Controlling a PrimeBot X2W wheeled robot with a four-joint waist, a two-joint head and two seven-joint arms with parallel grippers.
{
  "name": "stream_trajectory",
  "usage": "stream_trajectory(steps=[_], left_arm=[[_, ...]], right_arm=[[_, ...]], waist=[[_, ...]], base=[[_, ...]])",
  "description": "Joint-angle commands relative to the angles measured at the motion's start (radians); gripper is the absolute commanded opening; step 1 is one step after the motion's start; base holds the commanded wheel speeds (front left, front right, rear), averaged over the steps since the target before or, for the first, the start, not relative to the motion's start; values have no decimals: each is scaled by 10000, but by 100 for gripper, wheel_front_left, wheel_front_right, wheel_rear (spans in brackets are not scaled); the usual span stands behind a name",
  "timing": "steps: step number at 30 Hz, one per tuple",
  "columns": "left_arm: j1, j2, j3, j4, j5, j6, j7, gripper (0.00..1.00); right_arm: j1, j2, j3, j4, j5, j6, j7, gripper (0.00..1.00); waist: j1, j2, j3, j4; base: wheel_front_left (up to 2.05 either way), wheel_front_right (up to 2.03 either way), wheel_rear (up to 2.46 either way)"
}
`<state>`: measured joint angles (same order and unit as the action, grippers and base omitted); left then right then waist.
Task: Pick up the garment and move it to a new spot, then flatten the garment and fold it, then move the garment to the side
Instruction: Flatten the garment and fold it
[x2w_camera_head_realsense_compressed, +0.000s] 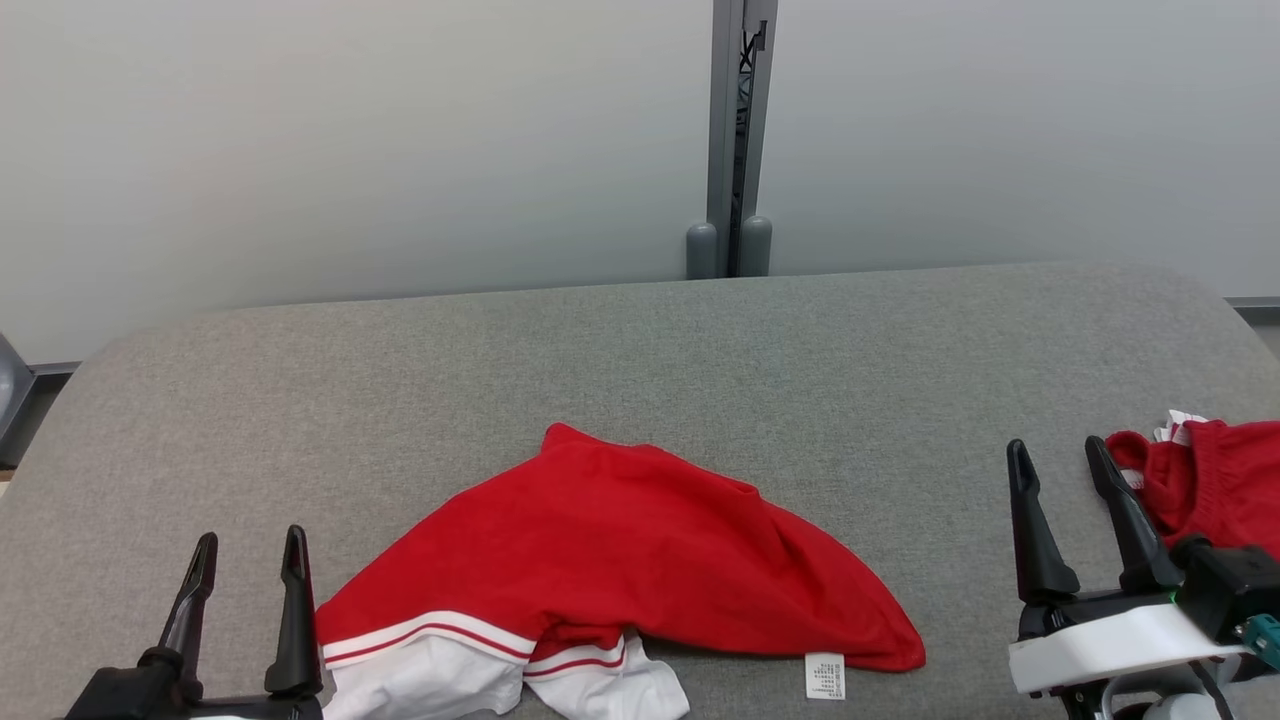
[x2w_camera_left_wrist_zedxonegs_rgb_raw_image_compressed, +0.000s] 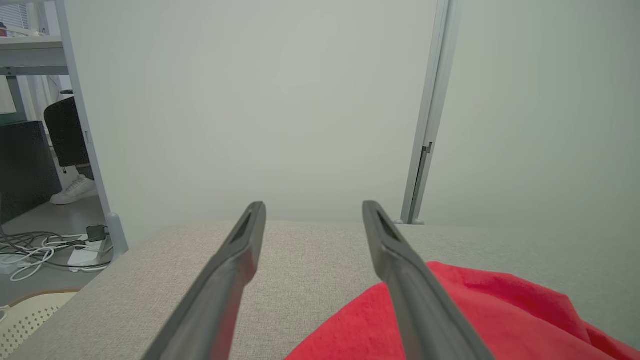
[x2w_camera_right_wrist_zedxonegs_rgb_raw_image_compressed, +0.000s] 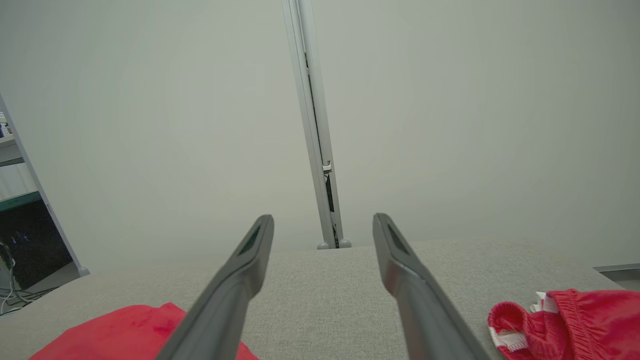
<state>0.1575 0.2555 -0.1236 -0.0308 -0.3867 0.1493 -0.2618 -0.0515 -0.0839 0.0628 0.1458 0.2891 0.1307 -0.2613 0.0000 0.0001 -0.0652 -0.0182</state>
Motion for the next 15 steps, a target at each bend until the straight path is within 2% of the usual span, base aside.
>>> stream_trajectory(steps=[1,10,15], left_arm=[[111,13,72,-55,84,-54,-39,100],[183,63,178,-26,5,-126,0,100],[379,234,184,-35,-341,-242,777,100]], right_arm=[[-78,-13,-31,-36,-97,3,-50,100],[-124,-83,-83,-21,-48,3,-51,100],[-103,-145,-85,325,44,3,338,100]], waist=[[0,-1,-3,-9],[0,-1,34,-6],[0,-1,83,50]], base=[[0,0,0],[0,0,0],[0,0,0]])
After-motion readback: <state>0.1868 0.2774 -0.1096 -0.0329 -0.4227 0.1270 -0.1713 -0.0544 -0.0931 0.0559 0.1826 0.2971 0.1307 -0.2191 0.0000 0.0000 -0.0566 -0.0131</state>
